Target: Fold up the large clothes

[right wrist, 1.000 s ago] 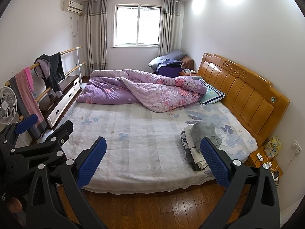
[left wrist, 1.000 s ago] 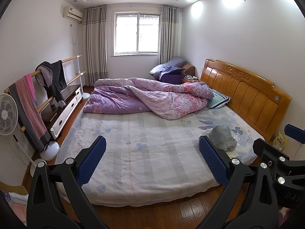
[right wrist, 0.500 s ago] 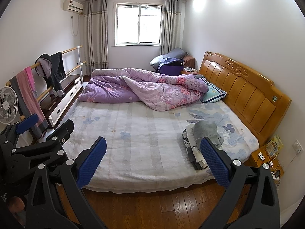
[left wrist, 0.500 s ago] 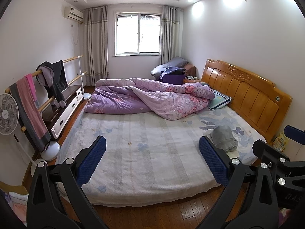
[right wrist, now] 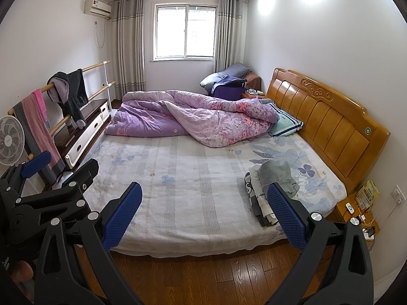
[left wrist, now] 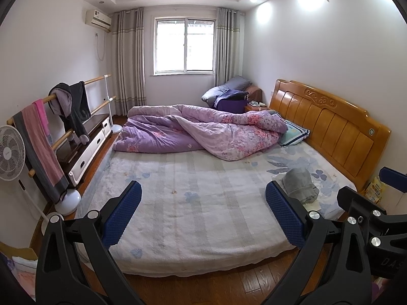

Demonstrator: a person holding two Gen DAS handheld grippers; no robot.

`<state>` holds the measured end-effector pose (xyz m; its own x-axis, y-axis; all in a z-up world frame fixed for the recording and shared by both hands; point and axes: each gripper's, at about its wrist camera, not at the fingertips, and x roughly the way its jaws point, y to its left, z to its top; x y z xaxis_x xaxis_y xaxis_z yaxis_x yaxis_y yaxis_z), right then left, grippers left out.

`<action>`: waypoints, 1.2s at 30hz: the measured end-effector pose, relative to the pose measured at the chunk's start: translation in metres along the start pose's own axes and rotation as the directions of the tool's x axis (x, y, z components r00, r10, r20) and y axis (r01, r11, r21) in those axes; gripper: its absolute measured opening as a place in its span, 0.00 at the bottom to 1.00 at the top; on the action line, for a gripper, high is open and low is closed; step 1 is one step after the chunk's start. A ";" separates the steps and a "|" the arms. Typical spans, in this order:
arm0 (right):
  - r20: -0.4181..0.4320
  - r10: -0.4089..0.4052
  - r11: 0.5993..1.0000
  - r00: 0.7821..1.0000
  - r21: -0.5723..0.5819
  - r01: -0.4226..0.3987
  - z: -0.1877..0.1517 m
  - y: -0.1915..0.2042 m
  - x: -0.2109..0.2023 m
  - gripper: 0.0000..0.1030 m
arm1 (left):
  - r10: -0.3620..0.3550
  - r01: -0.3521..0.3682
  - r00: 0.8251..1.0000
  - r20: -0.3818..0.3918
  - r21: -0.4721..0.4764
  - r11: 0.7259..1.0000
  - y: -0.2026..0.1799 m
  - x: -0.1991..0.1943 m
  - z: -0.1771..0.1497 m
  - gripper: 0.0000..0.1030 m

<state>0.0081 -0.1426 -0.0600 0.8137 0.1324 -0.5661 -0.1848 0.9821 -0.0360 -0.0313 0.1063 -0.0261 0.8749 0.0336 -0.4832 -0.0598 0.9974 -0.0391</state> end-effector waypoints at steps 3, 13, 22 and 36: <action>-0.002 0.002 1.000 1.000 0.003 -0.002 0.000 0.000 0.000 0.92 | 0.000 0.000 1.000 -0.002 -0.001 1.000 0.000 0.000 0.000 0.95; -0.010 0.004 1.000 1.000 0.003 -0.004 0.001 0.000 0.006 0.92 | 0.001 -0.001 1.000 -0.004 0.001 1.000 -0.001 0.002 0.000 0.95; -0.022 0.007 1.000 1.000 0.005 -0.007 -0.001 -0.002 0.015 0.92 | 0.001 -0.001 1.000 -0.014 0.005 1.000 0.004 0.008 -0.006 0.95; -0.023 0.008 1.000 1.000 0.003 -0.008 0.000 -0.003 0.017 0.92 | -0.001 0.001 1.000 -0.018 0.005 1.000 0.008 0.011 -0.005 0.95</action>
<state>0.0225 -0.1429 -0.0693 0.7995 0.1368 -0.5848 -0.1893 0.9815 -0.0293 -0.0246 0.1143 -0.0361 0.8664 0.0311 -0.4984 -0.0562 0.9978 -0.0354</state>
